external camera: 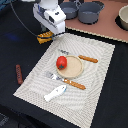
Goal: Interact with the objects in diverse but meaningful ways.
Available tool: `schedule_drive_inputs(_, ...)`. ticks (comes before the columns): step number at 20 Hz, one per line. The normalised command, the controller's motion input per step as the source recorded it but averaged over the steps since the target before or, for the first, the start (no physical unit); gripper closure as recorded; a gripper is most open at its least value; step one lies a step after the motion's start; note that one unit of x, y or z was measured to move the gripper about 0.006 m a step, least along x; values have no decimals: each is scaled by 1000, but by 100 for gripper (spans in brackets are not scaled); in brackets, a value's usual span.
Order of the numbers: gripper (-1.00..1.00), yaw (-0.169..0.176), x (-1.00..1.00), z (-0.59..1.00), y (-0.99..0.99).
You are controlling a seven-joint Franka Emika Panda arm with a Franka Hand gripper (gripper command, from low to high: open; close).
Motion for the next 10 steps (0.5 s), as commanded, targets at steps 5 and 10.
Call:
schedule_drive_inputs(5, 100, 55, -298, -213, -70)
schedule_drive_inputs(10, 100, 55, -178, -177, -6)
